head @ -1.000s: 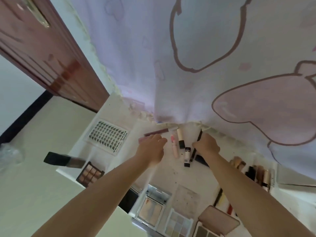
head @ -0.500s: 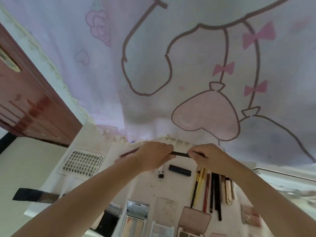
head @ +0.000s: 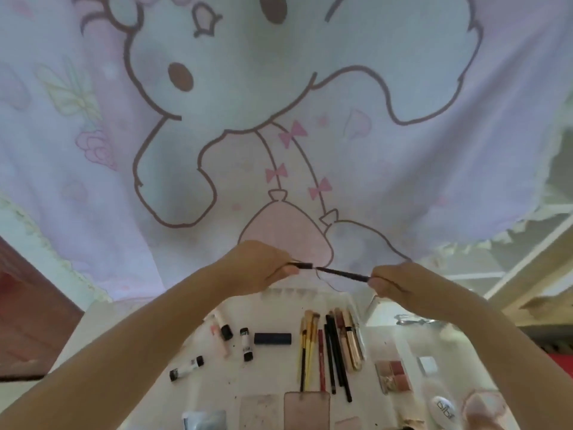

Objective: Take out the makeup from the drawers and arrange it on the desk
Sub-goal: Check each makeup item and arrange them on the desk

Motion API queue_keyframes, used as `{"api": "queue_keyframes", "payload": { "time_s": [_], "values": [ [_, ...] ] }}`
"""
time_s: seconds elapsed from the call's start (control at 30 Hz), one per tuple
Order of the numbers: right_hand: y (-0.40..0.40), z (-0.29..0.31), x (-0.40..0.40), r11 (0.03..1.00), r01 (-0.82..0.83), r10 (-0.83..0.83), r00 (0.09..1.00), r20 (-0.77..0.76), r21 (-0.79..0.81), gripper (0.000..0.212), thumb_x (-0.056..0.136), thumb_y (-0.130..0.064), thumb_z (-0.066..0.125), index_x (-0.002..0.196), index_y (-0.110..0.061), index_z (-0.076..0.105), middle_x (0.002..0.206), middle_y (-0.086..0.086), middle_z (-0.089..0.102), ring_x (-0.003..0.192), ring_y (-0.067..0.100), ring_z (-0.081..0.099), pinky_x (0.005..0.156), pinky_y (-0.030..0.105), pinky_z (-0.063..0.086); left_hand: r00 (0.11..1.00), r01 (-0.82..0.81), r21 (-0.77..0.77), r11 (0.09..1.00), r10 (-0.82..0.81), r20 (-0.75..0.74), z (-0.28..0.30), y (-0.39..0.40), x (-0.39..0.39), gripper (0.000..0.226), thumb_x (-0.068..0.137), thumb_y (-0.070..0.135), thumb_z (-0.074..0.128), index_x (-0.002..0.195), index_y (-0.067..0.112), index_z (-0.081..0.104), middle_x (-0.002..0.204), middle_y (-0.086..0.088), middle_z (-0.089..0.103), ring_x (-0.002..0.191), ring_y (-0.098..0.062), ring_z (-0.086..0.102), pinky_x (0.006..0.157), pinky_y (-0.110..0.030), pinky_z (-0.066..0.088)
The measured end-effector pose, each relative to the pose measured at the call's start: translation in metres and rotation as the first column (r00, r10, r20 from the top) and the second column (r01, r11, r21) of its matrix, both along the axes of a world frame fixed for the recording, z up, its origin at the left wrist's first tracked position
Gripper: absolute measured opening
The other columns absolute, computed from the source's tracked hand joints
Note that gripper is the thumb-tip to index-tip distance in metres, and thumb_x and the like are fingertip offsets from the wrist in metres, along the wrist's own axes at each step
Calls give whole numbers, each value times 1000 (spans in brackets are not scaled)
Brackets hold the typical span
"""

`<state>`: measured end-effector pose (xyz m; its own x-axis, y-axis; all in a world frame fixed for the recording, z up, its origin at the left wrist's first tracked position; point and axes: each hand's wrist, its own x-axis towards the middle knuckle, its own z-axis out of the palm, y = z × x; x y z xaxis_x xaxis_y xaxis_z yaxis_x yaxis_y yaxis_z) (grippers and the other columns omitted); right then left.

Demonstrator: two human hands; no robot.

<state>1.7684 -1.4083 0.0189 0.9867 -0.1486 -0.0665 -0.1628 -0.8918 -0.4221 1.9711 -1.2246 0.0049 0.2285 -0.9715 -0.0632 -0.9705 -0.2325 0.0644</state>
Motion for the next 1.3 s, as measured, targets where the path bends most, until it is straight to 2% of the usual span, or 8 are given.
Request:
{"api": "queue_keyframes", "payload": {
  "time_s": [0.07, 0.13, 0.27, 0.5, 0.9, 1.13, 1.27, 1.3],
  "values": [
    [-28, 10, -28, 963, 226, -239, 968, 80, 144, 38, 95, -15, 39, 59, -24, 43, 51, -9, 37, 42, 5, 36, 52, 13, 35, 982, -190, -39, 981, 190, -15, 7, 18, 22, 37, 97, 36, 27, 61, 27, 25, 58, 13, 34, 53, -9, 37, 49, -23, 24],
    [-38, 8, -45, 918, 315, -347, 932, 105, 242, 37, 93, -13, 42, 58, -20, 50, 45, -10, 37, 41, 4, 34, 48, 12, 33, 975, -221, -39, 975, 221, 14, 7, 28, 32, 37, 97, 35, 27, 61, 31, 23, 57, 12, 35, 50, -3, 34, 47, -18, 26],
    [-9, -6, -21, 957, 199, -224, 969, 103, 210, 32, 93, -16, 45, 62, -23, 51, 39, -15, 41, 40, 3, 36, 47, 12, 31, 997, -82, -36, 996, 81, -16, 1, 3, 1, 32, 98, 35, 26, 66, 29, 29, 60, 12, 36, 51, -1, 33, 48, -14, 24],
    [2, -3, -2, 974, 93, -121, 984, 131, 205, 30, 93, -17, 43, 64, -22, 48, 41, -15, 45, 39, 2, 37, 45, 11, 31, 995, -3, -169, 986, -14, -98, -5, -6, -19, 26, 97, 32, 31, 103, 18, 51, 73, 11, 47, 62, -4, 42, 52, -8, 28],
    [14, -25, 15, 990, 30, -28, 1000, -14, 136, 34, 95, -25, 41, 60, -26, 39, 53, -10, 39, 43, 2, 38, 52, 10, 36, 991, 29, -103, 994, -41, -124, -30, 2, -19, 30, 98, 31, 29, 111, 16, 52, 99, -2, 60, 87, -14, 54, 76, -19, 38],
    [30, -89, 34, 975, 116, -72, 972, -223, 189, 32, 95, -22, 37, 64, -28, 39, 61, -7, 43, 49, 6, 38, 48, 14, 29, 995, 34, -59, 998, -39, -90, -82, -20, -10, 34, 96, 16, 37, 128, 18, 48, 122, -5, 51, 107, -18, 45, 87, -24, 38],
    [45, -135, 42, 943, 277, -209, 926, -316, 186, 29, 94, -25, 38, 74, -16, 55, 73, -4, 50, 66, 9, 47, 64, 16, 40, 997, 49, 106, 993, -43, -58, -121, -41, -8, 36, 97, 17, 36, 130, 26, 47, 118, -7, 46, 97, -20, 46, 76, -28, 38],
    [48, -148, 42, 917, 347, -264, 897, -354, 197, 29, 94, -26, 39, 72, -16, 55, 70, -4, 50, 63, 9, 48, 59, 16, 40, 995, 70, 145, 987, -60, -73, -130, -47, -8, 37, 97, 14, 37, 130, 26, 46, 116, -8, 46, 93, -20, 46, 73, -28, 37]
  ]
}}
